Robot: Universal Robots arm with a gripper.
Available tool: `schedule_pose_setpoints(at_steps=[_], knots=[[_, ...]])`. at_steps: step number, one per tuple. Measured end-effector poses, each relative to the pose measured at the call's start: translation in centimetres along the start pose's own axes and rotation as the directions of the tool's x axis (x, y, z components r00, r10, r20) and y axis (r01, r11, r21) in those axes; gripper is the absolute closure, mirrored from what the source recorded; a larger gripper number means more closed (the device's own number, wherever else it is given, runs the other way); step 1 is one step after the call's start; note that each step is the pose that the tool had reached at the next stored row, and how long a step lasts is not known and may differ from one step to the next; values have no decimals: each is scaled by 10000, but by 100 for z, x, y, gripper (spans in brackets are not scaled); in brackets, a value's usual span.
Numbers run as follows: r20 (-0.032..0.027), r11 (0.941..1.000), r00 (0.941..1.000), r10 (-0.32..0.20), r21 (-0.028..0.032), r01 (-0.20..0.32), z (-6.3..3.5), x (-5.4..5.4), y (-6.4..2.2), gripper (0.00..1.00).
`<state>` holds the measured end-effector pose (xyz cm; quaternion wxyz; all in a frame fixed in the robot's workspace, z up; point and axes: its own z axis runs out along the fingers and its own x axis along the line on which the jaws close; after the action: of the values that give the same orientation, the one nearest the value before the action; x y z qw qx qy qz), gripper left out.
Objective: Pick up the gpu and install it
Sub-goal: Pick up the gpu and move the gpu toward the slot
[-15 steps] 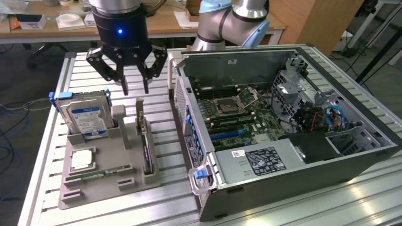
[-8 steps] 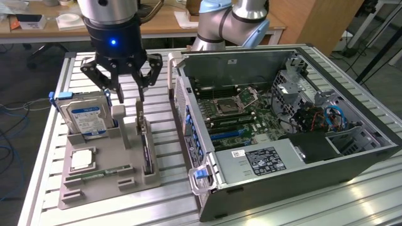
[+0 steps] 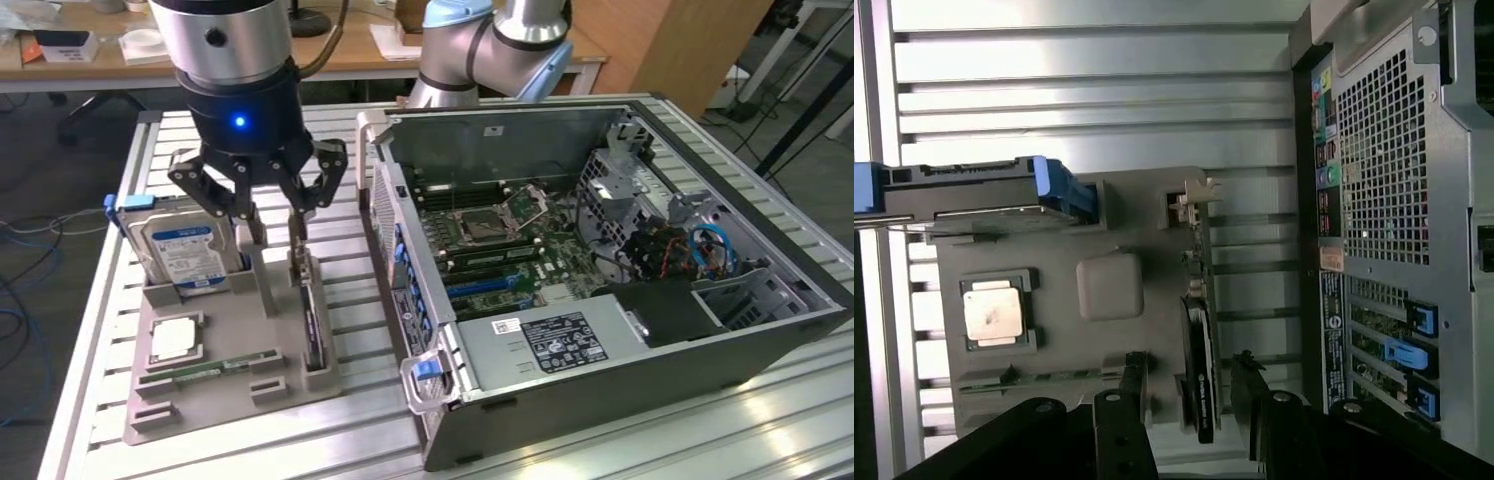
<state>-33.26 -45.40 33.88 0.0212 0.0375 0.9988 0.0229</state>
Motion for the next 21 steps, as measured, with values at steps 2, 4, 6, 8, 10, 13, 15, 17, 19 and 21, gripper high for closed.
schedule_pose_setpoints(at_steps=[2,4,6,8,10,13,15,17,19,21], knots=[[0,10000,10000,0,0,0,0,0,0,53],[1,10000,10000,0,1,0,0,0,0,53],[-4,10000,10000,0,1,0,1,-9,0,53],[-6,10000,10000,1,0,-1,1,-31,-5,53],[-7,10000,10000,0,-4,0,4,-44,-21,53],[-18,10000,10000,2,-11,-2,9,-84,-58,53],[-23,10000,10000,2,-11,-2,21,-110,-67,53],[-35,10000,10000,3,-11,-3,31,-170,-70,53],[-37,10000,10000,0,-12,0,55,-191,-74,53],[-42,10000,10000,0,-12,0,81,-234,-86,53]])
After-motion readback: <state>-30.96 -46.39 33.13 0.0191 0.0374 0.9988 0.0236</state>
